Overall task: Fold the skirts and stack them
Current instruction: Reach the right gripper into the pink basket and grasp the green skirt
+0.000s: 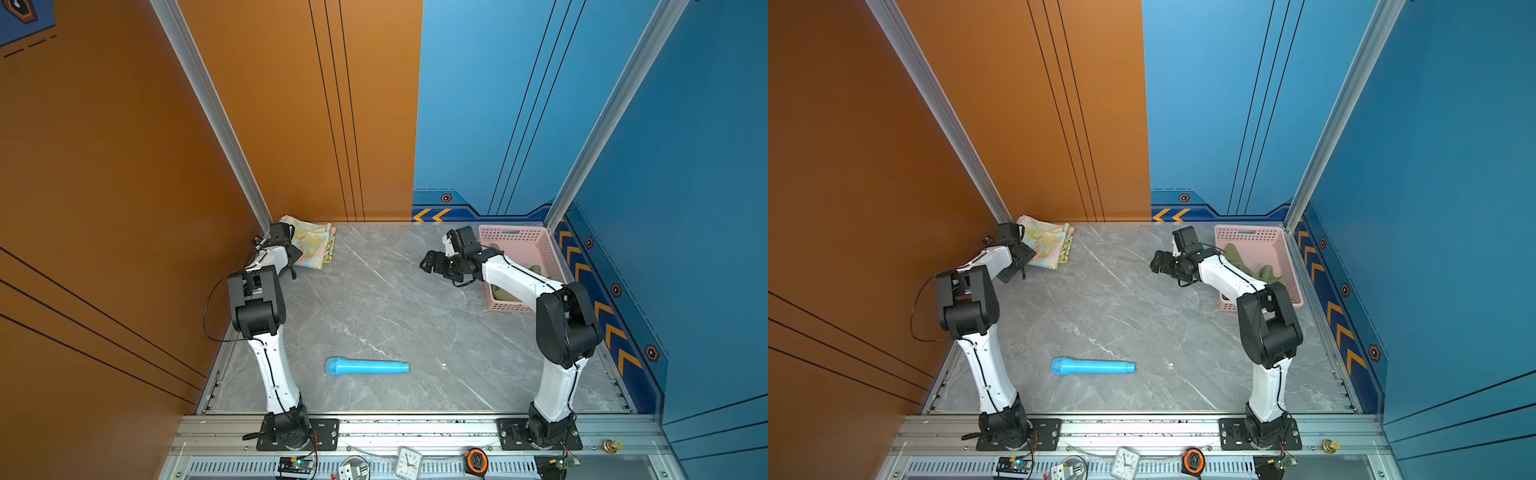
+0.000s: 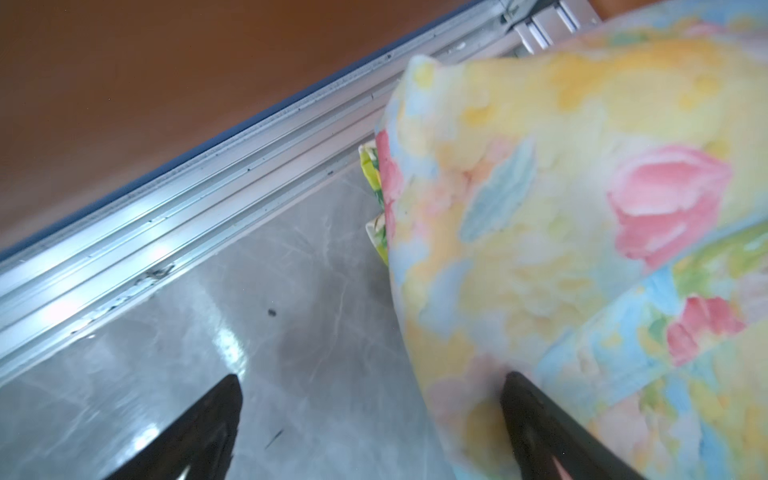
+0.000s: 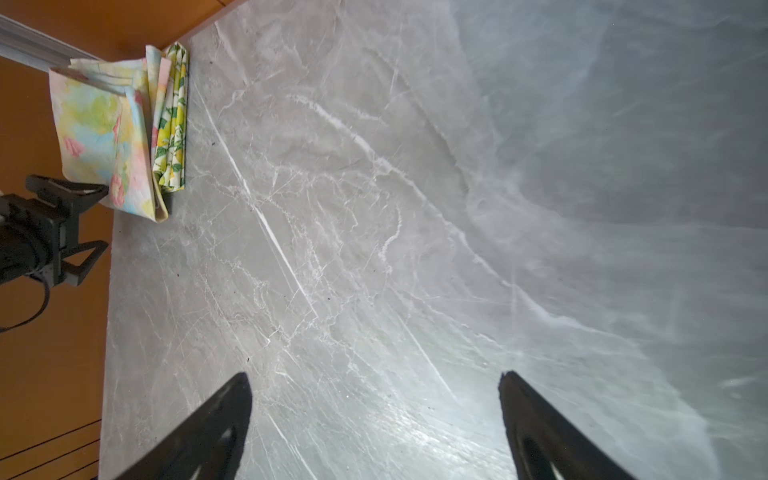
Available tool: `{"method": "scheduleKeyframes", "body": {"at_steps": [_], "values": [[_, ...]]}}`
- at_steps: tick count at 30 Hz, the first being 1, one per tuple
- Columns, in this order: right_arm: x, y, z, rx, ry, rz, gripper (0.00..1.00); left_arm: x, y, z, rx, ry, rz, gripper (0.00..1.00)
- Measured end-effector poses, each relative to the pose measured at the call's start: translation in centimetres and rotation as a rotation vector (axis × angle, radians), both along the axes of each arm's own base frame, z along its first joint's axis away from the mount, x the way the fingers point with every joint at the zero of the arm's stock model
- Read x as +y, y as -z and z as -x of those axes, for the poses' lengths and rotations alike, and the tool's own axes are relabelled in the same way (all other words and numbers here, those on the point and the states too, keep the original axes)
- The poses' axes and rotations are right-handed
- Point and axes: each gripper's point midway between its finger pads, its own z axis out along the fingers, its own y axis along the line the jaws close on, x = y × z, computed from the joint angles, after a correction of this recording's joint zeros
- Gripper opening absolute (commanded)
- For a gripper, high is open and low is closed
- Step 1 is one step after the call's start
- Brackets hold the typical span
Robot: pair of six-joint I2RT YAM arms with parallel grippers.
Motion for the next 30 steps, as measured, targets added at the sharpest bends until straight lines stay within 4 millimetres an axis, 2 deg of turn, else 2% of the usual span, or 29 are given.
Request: {"method": "scheduleKeyframes", "body": {"at_steps": [3, 6, 8, 12, 14, 17, 21, 25, 27, 30], "values": [[-4.1, -3.4, -0.7, -0.073, 0.084, 0.044, 0.91, -2.2, -3.1, 0.3, 0.006, 0.114, -0.038, 0.98], [-9.4, -6.9, -1.2, -0.147, 0.204, 0.09, 0.9, -5.9, -7.1, 0.1, -0.028, 0.261, -0.085, 0.98], [-13.3, -8.7, -1.1, -0.182, 0.299, 0.143, 0.89, -9.3, -9.8, 0.0, -0.056, 0.378, -0.125, 0.98], [-18.7, -9.5, -0.1, -0.178, 0.429, 0.246, 0.88, -17.1, -13.5, 0.2, -0.1, 0.634, -0.181, 0.98], [-21.0, -8.8, 0.6, -0.145, 0.475, 0.302, 0.88, -22.0, -14.4, 0.8, -0.121, 0.799, -0.175, 0.98], [-23.3, -7.3, 1.5, -0.086, 0.499, 0.338, 0.84, -28.6, -14.6, 2.4, -0.134, 1.033, -0.131, 0.98], [-25.6, -4.9, 1.9, -0.002, 0.501, 0.384, 0.8, -35.3, -14.6, 6.0, -0.143, 1.282, -0.09, 0.98], [-25.4, -0.8, 1.2, 0.105, 0.428, 0.398, 0.76, -39.4, -14.5, 10.2, -0.145, 1.462, -0.045, 0.98], [-25.0, 1.0, 0.5, 0.15, 0.391, 0.395, 0.75, -39.9, -14.3, 11.3, -0.14, 1.5, -0.029, 0.98], [-24.4, 3.3, -0.4, 0.196, 0.35, 0.381, 0.74, -39.9, -13.9, 11.8, -0.132, 1.514, -0.006, 0.98]]}}
